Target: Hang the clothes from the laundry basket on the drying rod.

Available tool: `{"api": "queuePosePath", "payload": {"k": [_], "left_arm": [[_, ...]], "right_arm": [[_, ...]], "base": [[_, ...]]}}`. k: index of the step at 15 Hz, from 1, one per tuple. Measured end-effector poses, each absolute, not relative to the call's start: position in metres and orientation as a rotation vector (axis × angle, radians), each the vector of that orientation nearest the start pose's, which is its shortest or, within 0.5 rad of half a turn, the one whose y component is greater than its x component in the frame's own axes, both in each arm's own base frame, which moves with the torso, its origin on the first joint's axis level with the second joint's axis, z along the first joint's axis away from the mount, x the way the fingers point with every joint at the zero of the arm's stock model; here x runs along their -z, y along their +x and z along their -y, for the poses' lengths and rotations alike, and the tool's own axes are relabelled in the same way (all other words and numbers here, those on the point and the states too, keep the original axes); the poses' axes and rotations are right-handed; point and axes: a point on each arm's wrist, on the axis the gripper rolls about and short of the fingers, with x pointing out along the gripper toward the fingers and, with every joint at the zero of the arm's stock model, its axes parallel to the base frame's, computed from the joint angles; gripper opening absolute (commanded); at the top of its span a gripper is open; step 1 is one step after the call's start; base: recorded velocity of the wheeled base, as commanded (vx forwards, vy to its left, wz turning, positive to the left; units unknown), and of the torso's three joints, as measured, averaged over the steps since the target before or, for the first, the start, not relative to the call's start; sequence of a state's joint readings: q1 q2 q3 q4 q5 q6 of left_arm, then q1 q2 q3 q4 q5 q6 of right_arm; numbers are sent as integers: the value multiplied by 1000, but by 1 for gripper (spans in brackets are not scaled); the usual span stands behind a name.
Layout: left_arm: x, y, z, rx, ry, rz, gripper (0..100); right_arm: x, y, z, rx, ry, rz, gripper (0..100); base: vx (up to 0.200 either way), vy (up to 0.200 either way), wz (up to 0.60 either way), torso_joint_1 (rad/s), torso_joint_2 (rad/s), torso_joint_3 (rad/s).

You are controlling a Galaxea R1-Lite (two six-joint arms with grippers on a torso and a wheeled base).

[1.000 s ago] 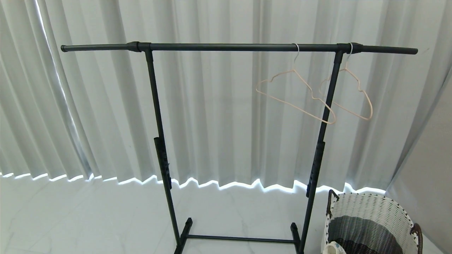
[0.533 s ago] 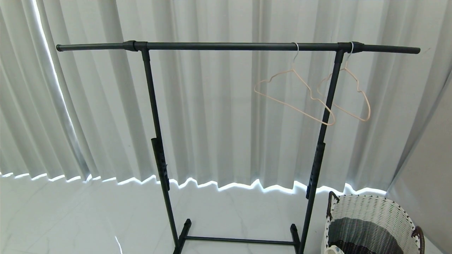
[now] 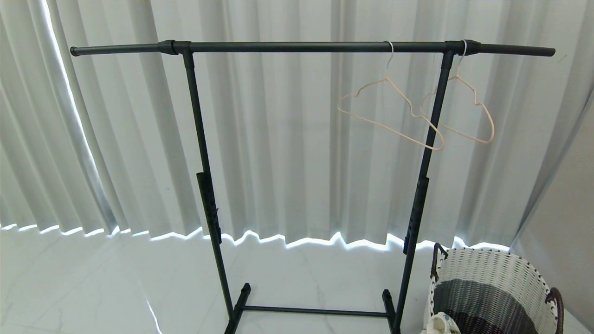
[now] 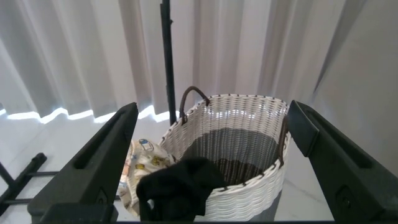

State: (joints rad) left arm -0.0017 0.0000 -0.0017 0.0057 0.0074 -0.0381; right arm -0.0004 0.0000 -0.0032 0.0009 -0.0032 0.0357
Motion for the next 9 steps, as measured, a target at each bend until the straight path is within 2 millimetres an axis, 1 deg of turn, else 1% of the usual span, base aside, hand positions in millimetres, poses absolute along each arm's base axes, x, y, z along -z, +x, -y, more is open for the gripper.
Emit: {"api": "queuePosePath", "payload": {"k": [2,7,9], "left_arm": [[-75,-23,0,-6,-38,-5,100],[-75,-23,0,-6,-38,-4,100],[-75,-23,0,-6,-38,-4,100]], "right_arm": [[-76,-23,0,3,35,2,100],[-77,-22,0,-3,2,-8,100],[-77,-23,0,-1,-44,-4,100]], "base": [[0,0,0,-29,90,66],[0,0,0,0,0,0],[0,0,0,0,0,0]]}}
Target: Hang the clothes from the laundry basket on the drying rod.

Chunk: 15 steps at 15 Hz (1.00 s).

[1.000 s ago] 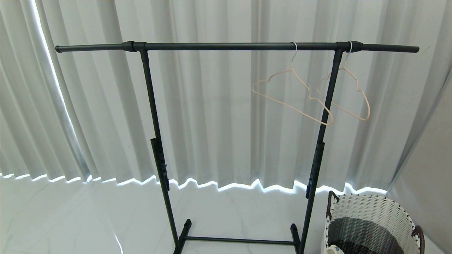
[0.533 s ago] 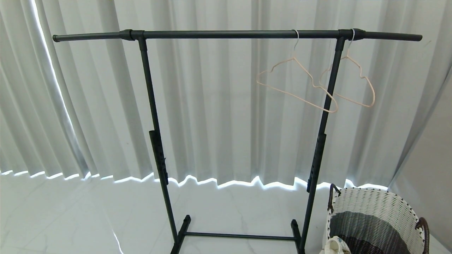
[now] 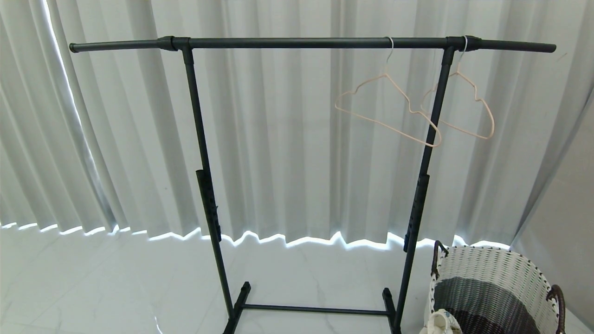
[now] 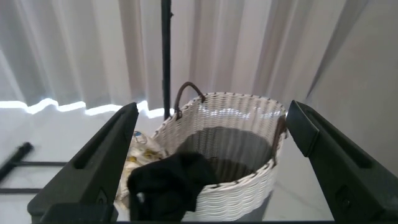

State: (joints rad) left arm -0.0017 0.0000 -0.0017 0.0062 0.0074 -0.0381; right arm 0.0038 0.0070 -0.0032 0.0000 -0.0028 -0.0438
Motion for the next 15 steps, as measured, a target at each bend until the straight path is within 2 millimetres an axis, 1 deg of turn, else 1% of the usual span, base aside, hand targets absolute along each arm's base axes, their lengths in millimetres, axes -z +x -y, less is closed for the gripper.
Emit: {"api": "queuePosePath", "payload": {"k": [3,6,7,8,9,11,13,15], "left_arm": [[-75,-23,0,-6,-38,-4,100],[-75,-23,0,-6,-38,-4,100],[-75,-23,0,-6,-38,-4,100],[-75,-23,0,-6,-38,-4,100],[-75,-23,0,-6,-38,-4,100],[-75,-23,0,-6,-38,-4,100],[-75,-23,0,-6,-38,-4,100],[-75,-23,0,-5,-38,-4,100]], "right_arm": [[-79,-23,0,-6,-68,14,100],[-109,-25,0,-55,-50,42,100],[-123,-21,0,-74,-60,7,100],[-138,-13,0,-91,-86,-50,100],[-150,-2,-1,-103,-121,-109,100],[-168,34,-3,-135,-248,-280,100],[-167,72,-5,-178,-423,-463,100],[-155,111,-6,-233,-567,-613,100]], "base": [[0,0,0,0,0,0],[0,0,0,0,0,0],[0,0,0,0,0,0],[0,0,0,0,0,0],[0,0,0,0,0,0],[0,0,0,0,0,0],[0,0,0,0,0,0],[0,0,0,0,0,0]]}}
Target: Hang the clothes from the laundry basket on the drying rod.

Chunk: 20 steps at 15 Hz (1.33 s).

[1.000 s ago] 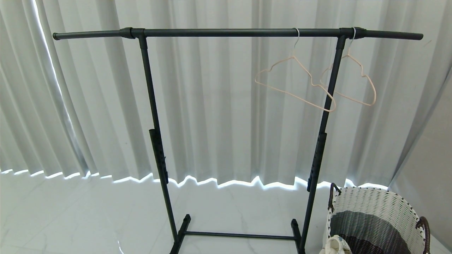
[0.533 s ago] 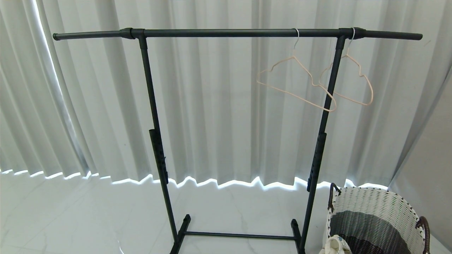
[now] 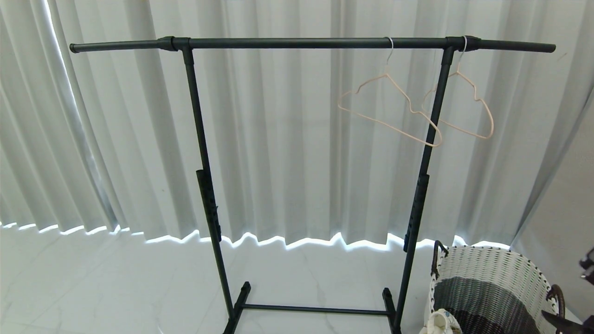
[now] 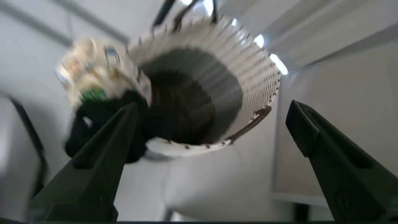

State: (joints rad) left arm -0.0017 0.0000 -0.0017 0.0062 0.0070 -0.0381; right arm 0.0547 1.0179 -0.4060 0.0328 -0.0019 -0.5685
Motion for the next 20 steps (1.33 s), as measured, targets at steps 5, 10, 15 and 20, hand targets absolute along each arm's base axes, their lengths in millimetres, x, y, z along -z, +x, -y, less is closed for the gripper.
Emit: {"api": "queuePosePath", "payload": {"k": [5,10,15,20], "left_arm": [[-75,-23,0,-6,-38,-4,100],[-75,-23,0,-6,-38,-4,100],[-75,-23,0,-6,-38,-4,100],[-75,-23,0,-6,-38,-4,100]], "right_arm": [[-97,146,-7,-379,-765,-842,100],[-68,155,-7,-461,-785,-978,100],[-40,180,-9,-494,-814,-1015,100],[-17,194,-4,-462,-808,-1082,100]], "base": [[0,0,0,0,0,0],[0,0,0,0,0,0],[0,0,0,0,0,0],[0,0,0,0,0,0]]}}
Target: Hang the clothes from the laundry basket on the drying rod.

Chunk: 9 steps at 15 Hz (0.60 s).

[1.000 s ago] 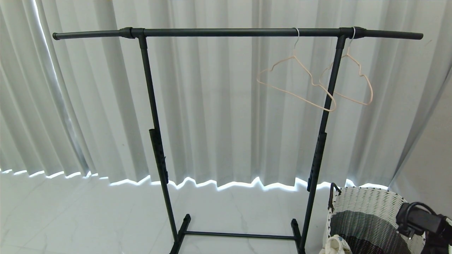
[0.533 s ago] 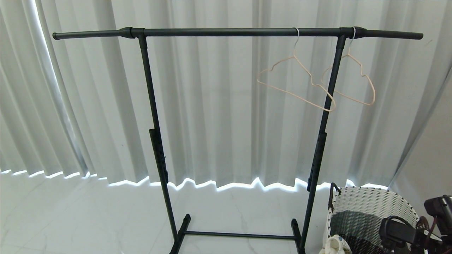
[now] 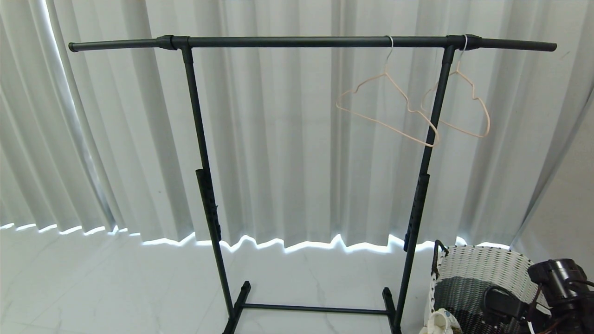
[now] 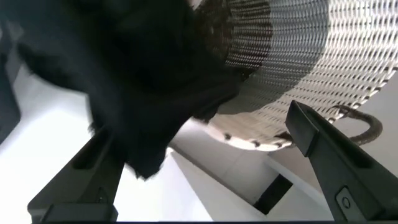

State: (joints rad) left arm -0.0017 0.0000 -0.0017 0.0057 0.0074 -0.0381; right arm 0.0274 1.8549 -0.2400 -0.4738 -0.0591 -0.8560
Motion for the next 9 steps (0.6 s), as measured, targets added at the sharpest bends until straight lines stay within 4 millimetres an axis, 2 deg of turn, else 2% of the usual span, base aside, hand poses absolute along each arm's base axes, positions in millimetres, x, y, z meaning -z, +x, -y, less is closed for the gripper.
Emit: {"api": "queuePosePath", "payload": {"k": [1,4,7,9], "left_arm": [[-75,-23,0,-6,-38,-4,100],[-75,-23,0,-6,-38,-4,100],[-75,-23,0,-6,-38,-4,100],[-75,-23,0,-6,-38,-4,100]], "right_arm": [[-14,198,-3,-455,-806,-1078,0],[-8,206,-1,-422,-807,-1037,0],[-5,202,0,-410,-809,-1037,0],[-8,193,1,-399,-808,-1020,0]], "base": [[0,0,0,0,0,0],[0,0,0,0,0,0],[0,0,0,0,0,0],[0,0,0,0,0,0]]}}
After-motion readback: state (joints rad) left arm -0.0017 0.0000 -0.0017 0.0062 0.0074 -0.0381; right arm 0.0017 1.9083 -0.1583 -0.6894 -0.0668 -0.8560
